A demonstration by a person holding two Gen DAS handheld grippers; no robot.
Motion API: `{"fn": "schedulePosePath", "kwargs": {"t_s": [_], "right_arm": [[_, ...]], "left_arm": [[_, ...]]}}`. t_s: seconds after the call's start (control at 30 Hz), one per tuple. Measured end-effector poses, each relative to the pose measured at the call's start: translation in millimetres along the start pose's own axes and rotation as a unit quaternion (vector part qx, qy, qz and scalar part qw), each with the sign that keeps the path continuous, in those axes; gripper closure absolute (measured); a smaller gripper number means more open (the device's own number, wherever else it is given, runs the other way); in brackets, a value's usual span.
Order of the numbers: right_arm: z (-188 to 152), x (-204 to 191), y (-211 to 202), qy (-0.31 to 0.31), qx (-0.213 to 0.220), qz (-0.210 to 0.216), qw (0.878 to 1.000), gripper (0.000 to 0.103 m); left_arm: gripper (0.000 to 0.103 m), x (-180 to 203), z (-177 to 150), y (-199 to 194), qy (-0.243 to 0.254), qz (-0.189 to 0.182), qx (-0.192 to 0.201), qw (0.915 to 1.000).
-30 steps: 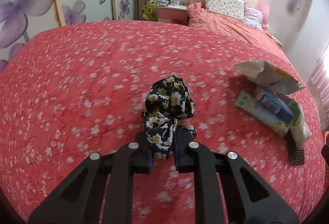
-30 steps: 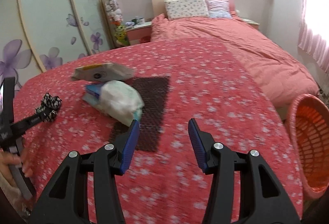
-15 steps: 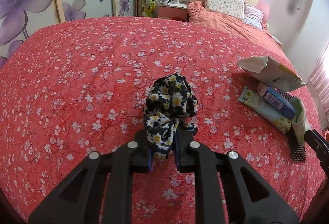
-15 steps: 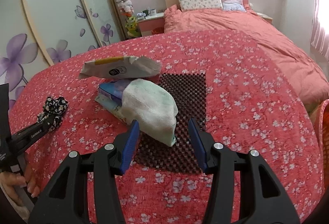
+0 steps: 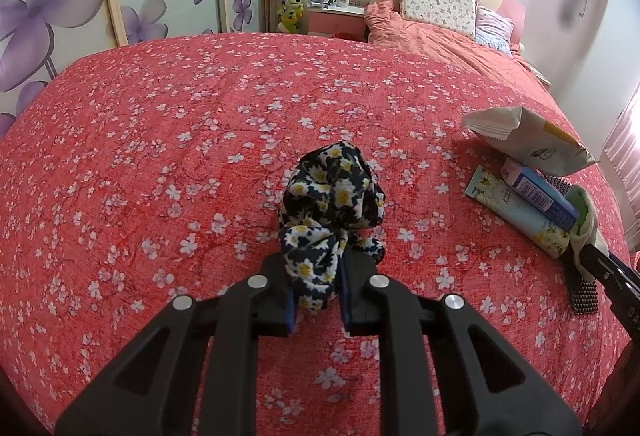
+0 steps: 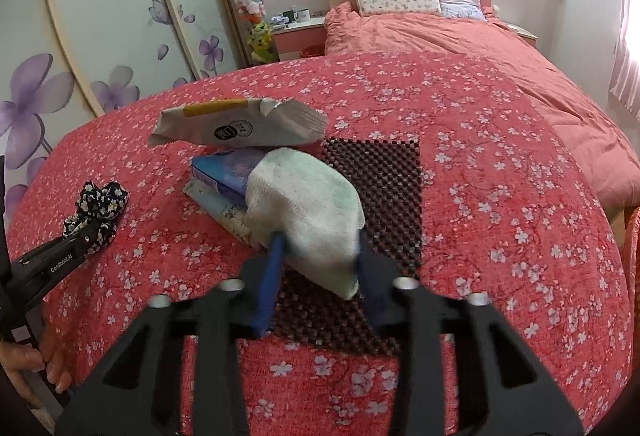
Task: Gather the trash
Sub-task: 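Grasp the pale green cloth with the right tool, then carry the floral cloth with the left tool while the right tool carries the green cloth to the basket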
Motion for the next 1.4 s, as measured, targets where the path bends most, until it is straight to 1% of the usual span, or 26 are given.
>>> {"fn": "schedulePosePath", "kwargs": {"t_s": [0.1, 0.2, 0.4, 0.6, 0.77, 0.93, 1.17, 1.3, 1.4], "right_arm": [[-3, 0, -2, -0.002, -0.001, 0.007, 1.0, 0.093], [-7, 3, -8, 0.001, 0.006, 0.008, 1.0, 0.095], [-10, 23, -30, 0.013, 0.029, -0.001, 1.0, 0.095], [-15, 55, -57, 0.035, 0.051, -0.026, 0.998, 0.095], [-24, 85, -82, 0.052, 0.065, -0.045, 0.996, 0.095], [-29, 114, -112, 0.069, 0.092, -0.064, 0.991, 0.095], [-38, 142, -143, 0.091, 0.124, -0.078, 0.985, 0.095], [-43, 150, -158, 0.099, 0.138, -0.079, 0.982, 0.095], [-46, 158, -169, 0.106, 0.149, -0.082, 0.98, 0.095]], "left_arm": [[0.086, 0, 0, 0, 0.0, 0.0, 0.0, 1.0], [0.086, 0, 0, 0, 0.0, 0.0, 0.0, 1.0], [0.085, 1, 0, 0, 0.0, 0.001, 0.0, 1.0], [0.084, 2, 0, 0, -0.001, 0.001, 0.0, 1.0], [0.087, -1, -3, -3, -0.009, -0.014, 0.005, 0.9999], [0.089, 4, -10, -20, 0.005, -0.019, 0.019, 0.9996], [0.089, 38, -14, -63, 0.039, -0.037, 0.047, 0.9975], [0.089, 75, -17, -92, 0.063, -0.06, 0.062, 0.9943], [0.089, 111, -22, -115, 0.086, -0.085, 0.07, 0.9902]]}}
Point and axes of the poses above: each gripper's, at about its wrist camera, not at the fingertips, and y roughly the way its jaws point, x to its right, z to its top, the point moved 10 cm from there along y, roughly the way its jaws point, and after that the axes turned 8 degrees about -x, right-handed, at the moved point
